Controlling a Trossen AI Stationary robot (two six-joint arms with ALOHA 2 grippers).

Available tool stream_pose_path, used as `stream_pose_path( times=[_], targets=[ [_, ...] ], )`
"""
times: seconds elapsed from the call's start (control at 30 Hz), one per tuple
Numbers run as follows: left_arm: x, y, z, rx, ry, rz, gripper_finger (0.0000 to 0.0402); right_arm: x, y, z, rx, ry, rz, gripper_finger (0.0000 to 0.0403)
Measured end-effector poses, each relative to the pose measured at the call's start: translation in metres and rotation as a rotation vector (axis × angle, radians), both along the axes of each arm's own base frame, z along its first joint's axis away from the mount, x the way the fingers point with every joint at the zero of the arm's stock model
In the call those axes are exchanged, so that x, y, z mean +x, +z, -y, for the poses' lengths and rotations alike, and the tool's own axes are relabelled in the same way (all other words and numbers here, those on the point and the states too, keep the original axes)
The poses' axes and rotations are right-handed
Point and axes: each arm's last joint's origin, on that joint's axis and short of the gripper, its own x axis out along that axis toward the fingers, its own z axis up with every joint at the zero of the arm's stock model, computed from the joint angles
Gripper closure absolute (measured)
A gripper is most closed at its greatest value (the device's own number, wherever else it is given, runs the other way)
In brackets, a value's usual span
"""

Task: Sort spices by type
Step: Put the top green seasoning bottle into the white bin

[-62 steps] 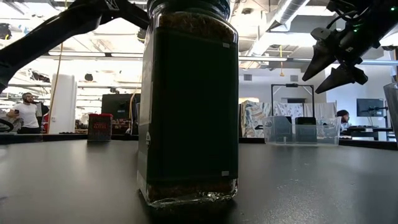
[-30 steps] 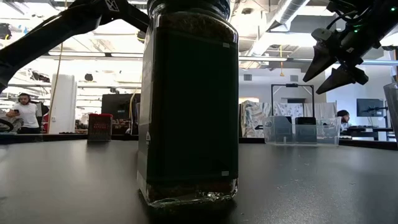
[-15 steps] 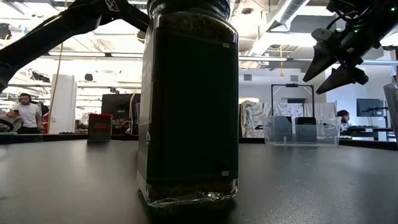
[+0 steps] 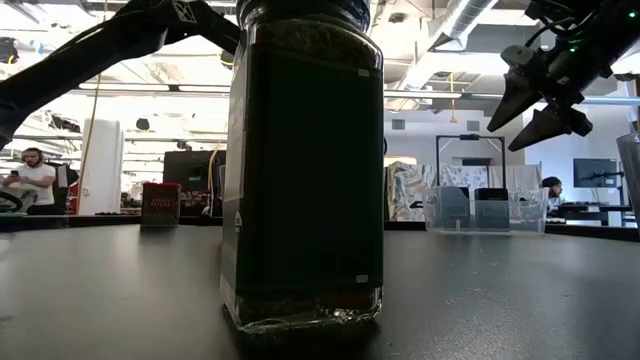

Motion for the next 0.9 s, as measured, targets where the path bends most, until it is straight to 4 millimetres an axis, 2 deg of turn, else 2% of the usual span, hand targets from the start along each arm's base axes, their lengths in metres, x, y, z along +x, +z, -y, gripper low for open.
stream_pose_path(
  times=[0.67,0.77,0.9],
  targets=[
    [0.0023,0.0024,-0.0035,0.055,-0.052,0.024,0.0112,-0.0003,-0.0003,-0.0001,0.001,0.0,-0.004,0.0096],
    [0.0021,0.0022,-0.0033,0.053,-0.052,0.021,0.0124,-0.0003,-0.0003,-0.0001,0.001,0.0,-0.004,0.0096],
    [0.0018,0.002,-0.0031,0.05,-0.052,0.018,0.0161,-0.0003,-0.0003,-0.0001,0.001,0.0,-0.004,0.0096]
  ],
)
